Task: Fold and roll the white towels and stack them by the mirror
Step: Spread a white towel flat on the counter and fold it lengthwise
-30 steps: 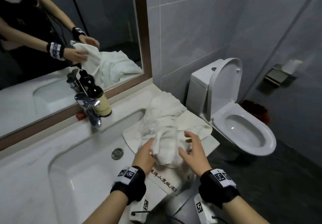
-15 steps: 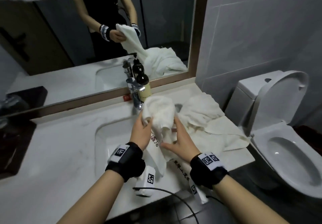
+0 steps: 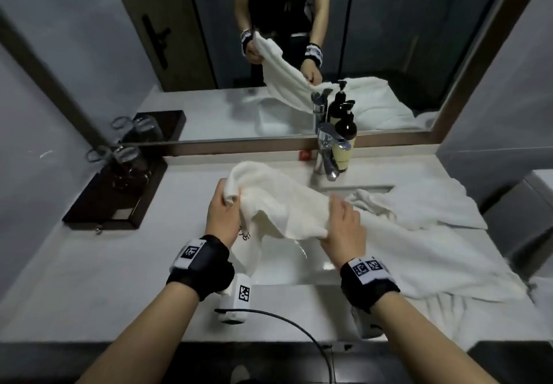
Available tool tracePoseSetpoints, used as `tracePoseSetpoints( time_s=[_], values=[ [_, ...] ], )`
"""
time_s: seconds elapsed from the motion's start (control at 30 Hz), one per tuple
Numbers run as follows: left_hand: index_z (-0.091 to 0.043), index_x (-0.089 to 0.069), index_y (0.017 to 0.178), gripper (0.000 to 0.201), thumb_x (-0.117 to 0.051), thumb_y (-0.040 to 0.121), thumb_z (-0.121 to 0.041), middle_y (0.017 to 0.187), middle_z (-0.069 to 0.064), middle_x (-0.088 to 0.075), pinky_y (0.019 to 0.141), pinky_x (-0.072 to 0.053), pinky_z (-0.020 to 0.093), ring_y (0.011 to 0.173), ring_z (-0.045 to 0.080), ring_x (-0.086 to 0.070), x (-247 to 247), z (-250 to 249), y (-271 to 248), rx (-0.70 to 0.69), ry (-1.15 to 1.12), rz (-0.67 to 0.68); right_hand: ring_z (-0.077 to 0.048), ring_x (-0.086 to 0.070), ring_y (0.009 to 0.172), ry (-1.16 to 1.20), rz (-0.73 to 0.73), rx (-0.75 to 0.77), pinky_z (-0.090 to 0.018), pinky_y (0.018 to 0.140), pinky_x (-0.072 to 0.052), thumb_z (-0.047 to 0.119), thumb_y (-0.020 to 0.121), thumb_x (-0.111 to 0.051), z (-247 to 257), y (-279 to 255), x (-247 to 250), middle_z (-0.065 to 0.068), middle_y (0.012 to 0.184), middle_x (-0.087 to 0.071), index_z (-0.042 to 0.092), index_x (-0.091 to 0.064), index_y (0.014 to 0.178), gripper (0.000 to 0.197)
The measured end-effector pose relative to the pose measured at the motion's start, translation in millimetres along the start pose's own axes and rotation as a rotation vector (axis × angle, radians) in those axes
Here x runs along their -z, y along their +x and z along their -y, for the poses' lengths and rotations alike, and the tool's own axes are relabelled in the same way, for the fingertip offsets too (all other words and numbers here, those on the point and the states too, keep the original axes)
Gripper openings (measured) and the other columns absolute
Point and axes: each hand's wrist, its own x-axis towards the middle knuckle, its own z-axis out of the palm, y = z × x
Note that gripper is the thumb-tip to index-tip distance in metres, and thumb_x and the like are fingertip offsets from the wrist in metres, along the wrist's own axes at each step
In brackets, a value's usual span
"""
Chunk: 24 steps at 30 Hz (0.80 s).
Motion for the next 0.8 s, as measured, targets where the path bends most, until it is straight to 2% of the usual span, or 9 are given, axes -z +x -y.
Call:
tracePoseSetpoints(
  time_s=[0.13, 0.23, 0.33, 0.4, 0.47, 0.53, 0.63, 0.73, 0.8],
  values=[
    [-0.047, -0.056, 0.081, 0.044, -0.045, 0.092, -0.005, 0.079, -0.003, -0.061, 0.061, -0.046, 0.020, 0.070, 0.012, -0.056, 5, 15, 12, -0.005, 0.067, 0.111, -0.035, -0.054, 0.106, -0.044, 0.329, -0.272, -0.042, 0.085, -0.048, 0.017, 0.088, -0.047, -41, -9, -2, -0.015, 0.124, -0.040, 0.017, -0.041, 0.129, 0.041],
    [-0.035, -0.052, 0.086, 0.029, -0.045, 0.094, -0.008, 0.083, 0.008, -0.061, 0.066, -0.044, 0.029, 0.075, 0.022, -0.055, -13, 26, 18, 0.012, 0.161, 0.292, -0.039, -0.057, 0.096, 0.082, 0.209, -0.395, -0.040, 0.078, -0.045, 0.015, 0.087, -0.046, -56, -17, 1, -0.018, 0.118, -0.041, 0.011, -0.043, 0.123, 0.036],
    [-0.032, -0.051, 0.098, 0.016, -0.049, 0.094, -0.016, 0.086, -0.010, -0.058, 0.063, -0.041, 0.013, 0.083, 0.013, -0.056, -43, 35, 13, 0.038, 0.226, 0.476, -0.040, -0.055, 0.097, 0.302, 0.071, -0.471, -0.038, 0.077, -0.041, 0.007, 0.083, -0.049, -56, -21, 10, -0.022, 0.118, -0.046, 0.000, -0.047, 0.116, 0.034],
    [-0.029, -0.051, 0.105, 0.020, -0.056, 0.090, -0.017, 0.094, -0.013, -0.059, 0.063, -0.041, 0.008, 0.092, 0.012, -0.058, -64, 37, 5, 0.056, 0.238, 0.605, -0.035, -0.056, 0.099, 0.430, -0.044, -0.442, -0.038, 0.081, -0.046, 0.011, 0.075, -0.049, -52, -26, 22, -0.020, 0.112, -0.055, -0.001, -0.053, 0.108, 0.035],
    [-0.029, -0.048, 0.109, 0.040, -0.071, 0.077, -0.021, 0.105, -0.010, -0.058, 0.065, -0.042, 0.006, 0.094, 0.002, -0.057, -87, 35, -7, 0.035, 0.233, 0.737, -0.029, -0.056, 0.098, 0.580, -0.141, -0.385, -0.039, 0.083, -0.048, 0.018, 0.065, -0.045, -41, -33, 38, -0.015, 0.106, -0.059, 0.003, -0.055, 0.104, 0.042],
    [-0.035, -0.045, 0.110, 0.065, -0.082, 0.057, -0.032, 0.111, -0.008, -0.057, 0.074, -0.046, 0.006, 0.097, -0.008, -0.057, -113, 31, -20, -0.024, 0.167, 0.830, -0.027, -0.056, 0.094, 0.701, -0.151, -0.320, -0.040, 0.083, -0.049, 0.020, 0.068, -0.053, -29, -37, 52, -0.012, 0.103, -0.061, 0.008, -0.055, 0.103, 0.037],
    [-0.023, -0.027, 0.134, 0.106, -0.085, 0.046, -0.032, 0.130, 0.003, -0.048, 0.092, -0.050, 0.027, 0.117, 0.011, -0.053, -141, 28, -30, 0.000, 0.047, 0.752, -0.019, -0.059, 0.092, 0.824, -0.014, -0.161, -0.033, 0.083, -0.052, 0.020, 0.069, -0.067, -24, -40, 70, -0.009, 0.108, -0.061, 0.013, -0.057, 0.109, 0.042],
    [-0.033, -0.030, 0.137, 0.096, -0.085, 0.059, -0.021, 0.132, -0.007, -0.049, 0.086, -0.048, 0.012, 0.117, 0.006, -0.052, -142, 33, -25, -0.027, -0.003, 0.692, -0.012, -0.059, 0.101, 0.854, 0.161, -0.037, -0.023, 0.089, -0.049, 0.000, 0.078, -0.063, -45, -45, 84, -0.008, 0.118, -0.062, 0.010, -0.057, 0.122, 0.045],
    [-0.044, -0.045, 0.126, 0.065, -0.074, 0.073, -0.019, 0.120, -0.010, -0.060, 0.073, -0.056, 0.019, 0.108, 0.010, -0.060, -139, 36, -27, 0.019, 0.042, 0.652, -0.005, -0.056, 0.100, 0.776, 0.165, 0.016, -0.014, 0.084, -0.045, -0.005, 0.078, -0.060, -64, -50, 86, -0.003, 0.119, -0.062, 0.013, -0.058, 0.123, 0.049]
  ],
)
